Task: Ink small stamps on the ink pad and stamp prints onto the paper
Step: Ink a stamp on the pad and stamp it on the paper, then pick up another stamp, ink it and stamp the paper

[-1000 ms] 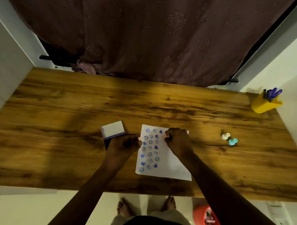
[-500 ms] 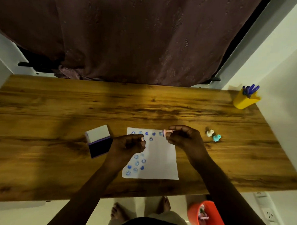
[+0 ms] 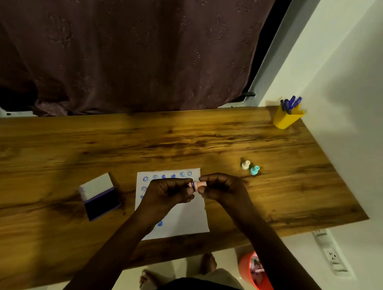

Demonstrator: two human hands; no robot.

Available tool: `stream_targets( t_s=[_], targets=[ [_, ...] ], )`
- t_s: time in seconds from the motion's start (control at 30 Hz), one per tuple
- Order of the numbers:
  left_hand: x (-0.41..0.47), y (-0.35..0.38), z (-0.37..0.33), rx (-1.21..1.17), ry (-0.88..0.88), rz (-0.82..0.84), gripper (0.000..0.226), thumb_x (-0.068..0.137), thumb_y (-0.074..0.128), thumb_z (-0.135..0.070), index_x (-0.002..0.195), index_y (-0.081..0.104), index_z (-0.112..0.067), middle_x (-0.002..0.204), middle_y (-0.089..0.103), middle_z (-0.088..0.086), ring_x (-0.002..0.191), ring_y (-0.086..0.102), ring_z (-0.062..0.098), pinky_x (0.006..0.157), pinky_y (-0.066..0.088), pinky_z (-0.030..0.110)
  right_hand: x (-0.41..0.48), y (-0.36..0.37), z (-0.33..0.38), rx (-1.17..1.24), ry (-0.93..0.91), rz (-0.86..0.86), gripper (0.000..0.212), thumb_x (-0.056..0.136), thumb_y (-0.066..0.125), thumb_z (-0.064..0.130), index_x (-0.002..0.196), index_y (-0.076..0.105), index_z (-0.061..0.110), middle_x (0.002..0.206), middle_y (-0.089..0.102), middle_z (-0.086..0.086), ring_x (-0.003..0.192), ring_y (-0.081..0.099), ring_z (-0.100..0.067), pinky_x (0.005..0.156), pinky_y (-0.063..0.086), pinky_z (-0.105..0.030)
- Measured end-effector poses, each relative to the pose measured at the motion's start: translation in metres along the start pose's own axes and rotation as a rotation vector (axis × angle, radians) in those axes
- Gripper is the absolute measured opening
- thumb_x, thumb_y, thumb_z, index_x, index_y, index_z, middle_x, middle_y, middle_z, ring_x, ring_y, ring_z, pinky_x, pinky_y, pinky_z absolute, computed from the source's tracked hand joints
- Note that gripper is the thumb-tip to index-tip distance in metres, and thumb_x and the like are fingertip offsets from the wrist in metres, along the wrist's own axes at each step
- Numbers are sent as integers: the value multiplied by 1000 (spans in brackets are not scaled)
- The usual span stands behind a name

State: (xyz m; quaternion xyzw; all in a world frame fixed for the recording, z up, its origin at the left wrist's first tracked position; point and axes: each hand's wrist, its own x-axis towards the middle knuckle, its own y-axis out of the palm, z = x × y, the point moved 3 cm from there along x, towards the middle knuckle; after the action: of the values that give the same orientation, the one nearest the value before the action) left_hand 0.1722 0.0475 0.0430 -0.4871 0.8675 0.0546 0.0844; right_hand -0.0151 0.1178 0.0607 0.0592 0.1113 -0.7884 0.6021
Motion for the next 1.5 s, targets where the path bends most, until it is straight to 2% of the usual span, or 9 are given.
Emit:
stream_targets(
  t_s=[0.33, 0.5, 0.7, 0.83, 0.9, 0.97, 1.07, 1.3, 1.5],
  targets=[
    [7, 31, 8, -56, 5, 38, 32, 88, 75, 1, 108, 82, -23, 102, 83, 3, 94, 80, 25, 79, 64, 31, -7, -29, -11, 19, 12, 69, 27, 88, 79, 10, 114, 78, 5, 111, 80, -10, 108, 76, -26, 95, 61, -45],
    [6, 48, 13, -69, 34, 69, 43, 84, 76, 9, 98, 84, -31, 100, 84, -1, 97, 78, 22, 82, 65, 34, -15, -46, -20, 9, -27, 138, 22, 92, 74, 6, 114, 78, 4, 108, 81, -9, 101, 77, -22, 83, 60, -30],
    [8, 64, 24, -33, 66, 141, 28, 85, 81, -7, 107, 83, -24, 108, 82, 0, 106, 76, 19, 87, 61, 31, -23, -61, -37, 51, 42, 135, 16, 95, 72, 8, 109, 77, 3, 96, 80, -12, 82, 76, -15, 73, 57, -24],
    [15, 76, 35, 62, 23, 183, 29, 79, 81, -34, 108, 81, -35, 112, 81, 0, 112, 74, 24, 101, 56, 53, -22, -73, -41, -60, 6, 66, 12, 92, 77, 13, 102, 79, 7, 91, 81, -9, 81, 77, -19, 73, 58, -28],
    [21, 80, 38, 126, -13, 169, 31, 74, 84, -38, 105, 79, -44, 110, 81, -6, 111, 74, 19, 103, 56, 51, -20, -80, -41, -182, -5, 9, 6, 90, 80, 22, 94, 81, 19, 86, 81, 0, 80, 77, -14, 72, 58, -27],
    [27, 80, 41, 155, -56, 120, 33, 75, 87, -28, 102, 75, -44, 106, 81, -9, 109, 74, 15, 102, 57, 50, -17, -89, -43, -486, -85, -61, 6, 90, 78, 35, 87, 79, 29, 83, 79, 11, 75, 74, -5, 70, 56, -22],
    [33, 78, 43, 185, -112, 51, 32, 79, 86, -23, 100, 74, -43, 101, 80, -14, 101, 75, 6, 97, 60, 44, -9, -98, -51, -827, -159, -127, 16, 93, 73, 35, 88, 80, 22, 87, 79, 7, 74, 72, -3, 73, 57, -27],
    [33, 82, 35, 221, -115, 26, 23, 87, 81, -23, 103, 75, -37, 103, 79, -14, 97, 72, -6, 87, 56, 22, 4, -103, -77, -1070, -52, -81, 27, 98, 61, 35, 119, 73, 22, 114, 75, 1, 103, 71, -16, 87, 57, -29],
    [33, 88, 35, 184, -134, 9, 19, 87, 80, -23, 103, 78, -34, 103, 81, -9, 98, 76, 6, 90, 59, 30, 6, -106, -87, -1104, -35, -46, 28, 100, 58, 36, 119, 70, 21, 112, 72, -1, 100, 70, -17, 83, 56, -29]
  ],
)
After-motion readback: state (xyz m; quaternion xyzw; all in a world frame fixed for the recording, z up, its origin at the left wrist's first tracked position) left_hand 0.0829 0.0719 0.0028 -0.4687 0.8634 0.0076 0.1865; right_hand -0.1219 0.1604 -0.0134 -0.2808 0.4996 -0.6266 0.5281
